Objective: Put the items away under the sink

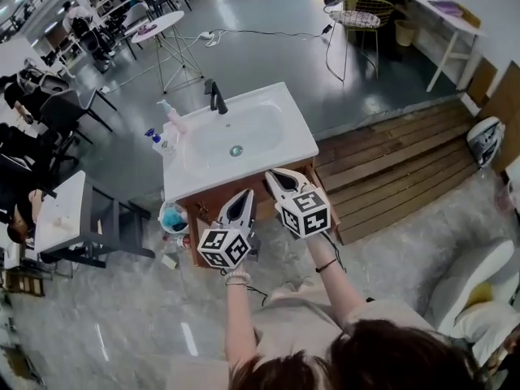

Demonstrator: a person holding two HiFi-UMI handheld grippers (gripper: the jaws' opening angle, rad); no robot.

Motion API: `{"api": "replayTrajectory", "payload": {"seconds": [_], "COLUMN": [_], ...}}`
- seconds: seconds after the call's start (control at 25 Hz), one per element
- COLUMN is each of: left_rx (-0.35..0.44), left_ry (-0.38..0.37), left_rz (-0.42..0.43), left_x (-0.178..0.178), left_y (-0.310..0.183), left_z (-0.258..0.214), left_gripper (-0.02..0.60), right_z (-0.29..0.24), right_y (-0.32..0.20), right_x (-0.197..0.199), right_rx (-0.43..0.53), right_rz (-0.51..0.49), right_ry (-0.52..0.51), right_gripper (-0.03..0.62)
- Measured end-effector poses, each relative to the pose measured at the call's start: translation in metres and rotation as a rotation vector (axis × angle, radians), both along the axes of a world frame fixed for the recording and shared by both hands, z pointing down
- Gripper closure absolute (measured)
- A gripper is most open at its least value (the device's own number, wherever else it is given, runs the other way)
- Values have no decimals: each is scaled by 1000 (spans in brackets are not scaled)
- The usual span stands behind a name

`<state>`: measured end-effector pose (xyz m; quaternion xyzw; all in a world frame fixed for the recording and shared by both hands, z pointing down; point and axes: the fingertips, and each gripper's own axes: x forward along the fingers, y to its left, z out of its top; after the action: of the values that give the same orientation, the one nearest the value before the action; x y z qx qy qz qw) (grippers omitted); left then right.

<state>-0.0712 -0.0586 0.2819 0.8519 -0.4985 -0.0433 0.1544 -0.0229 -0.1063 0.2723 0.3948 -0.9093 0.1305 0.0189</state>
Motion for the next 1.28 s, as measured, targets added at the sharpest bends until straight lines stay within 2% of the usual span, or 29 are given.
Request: {"api": "replayTrajectory", "payload": {"seconds": [0.4, 0.88, 1.28], "left_rx": [8, -11, -30], "left_ry": [-21, -27, -18], "left_rz": [-86, -219, -278], "left_x": [-14, -72, -126], "left_y": [17, 23, -5], "left_z": [-6, 8, 17], "left_gripper": [581, 581, 581], "right_z": [-15, -2, 8], "right_y": [10, 7, -28], "right_x": [-16, -79, -125], "right_rx": [22, -4, -28], "right_rz": [-88, -225, -287], "right_ry": [-38, -53, -53], "right_gripper": [577, 577, 577]}}
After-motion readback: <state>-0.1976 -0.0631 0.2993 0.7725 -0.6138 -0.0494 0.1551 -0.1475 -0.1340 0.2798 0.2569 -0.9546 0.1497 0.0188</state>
